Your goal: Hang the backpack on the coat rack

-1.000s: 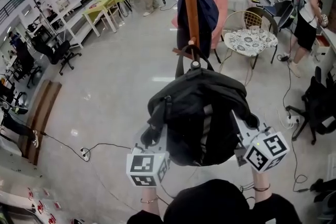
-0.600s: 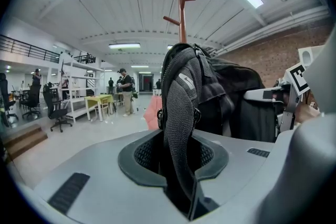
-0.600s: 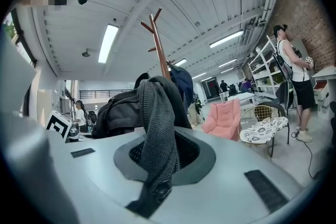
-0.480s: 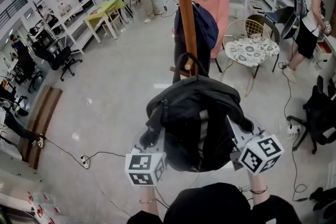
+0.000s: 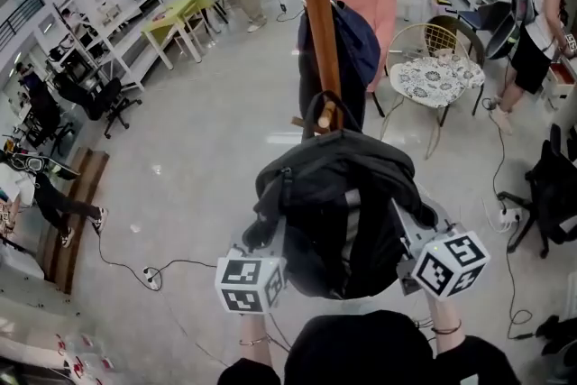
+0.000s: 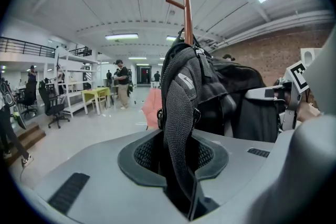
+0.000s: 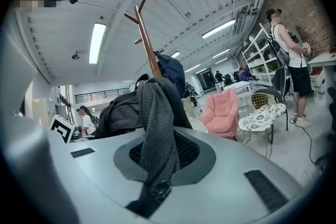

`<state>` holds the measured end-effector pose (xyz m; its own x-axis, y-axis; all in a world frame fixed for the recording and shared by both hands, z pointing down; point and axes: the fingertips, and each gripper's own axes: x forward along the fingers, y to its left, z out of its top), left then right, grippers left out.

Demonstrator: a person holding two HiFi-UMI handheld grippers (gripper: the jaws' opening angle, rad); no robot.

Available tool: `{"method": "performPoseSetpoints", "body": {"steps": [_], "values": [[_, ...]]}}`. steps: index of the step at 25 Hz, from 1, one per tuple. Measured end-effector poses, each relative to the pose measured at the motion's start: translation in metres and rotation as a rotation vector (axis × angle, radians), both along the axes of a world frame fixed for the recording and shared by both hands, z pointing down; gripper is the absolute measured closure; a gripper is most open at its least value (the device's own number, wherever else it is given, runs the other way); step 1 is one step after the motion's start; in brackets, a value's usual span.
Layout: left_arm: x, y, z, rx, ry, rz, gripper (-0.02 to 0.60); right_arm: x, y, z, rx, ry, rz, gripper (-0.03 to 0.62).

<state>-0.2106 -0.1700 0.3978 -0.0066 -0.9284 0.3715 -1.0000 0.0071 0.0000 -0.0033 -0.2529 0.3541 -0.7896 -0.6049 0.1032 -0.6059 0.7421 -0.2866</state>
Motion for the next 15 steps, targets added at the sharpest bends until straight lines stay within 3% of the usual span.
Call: {"method": "performPoseSetpoints", "body": {"steps": [15], "values": [[-0.009,-0.022,0.031,-0.082,0.017,0.151,0.482,-0.003,0.000,0.024,-0.038,0.029,0.141,0.556]]}}
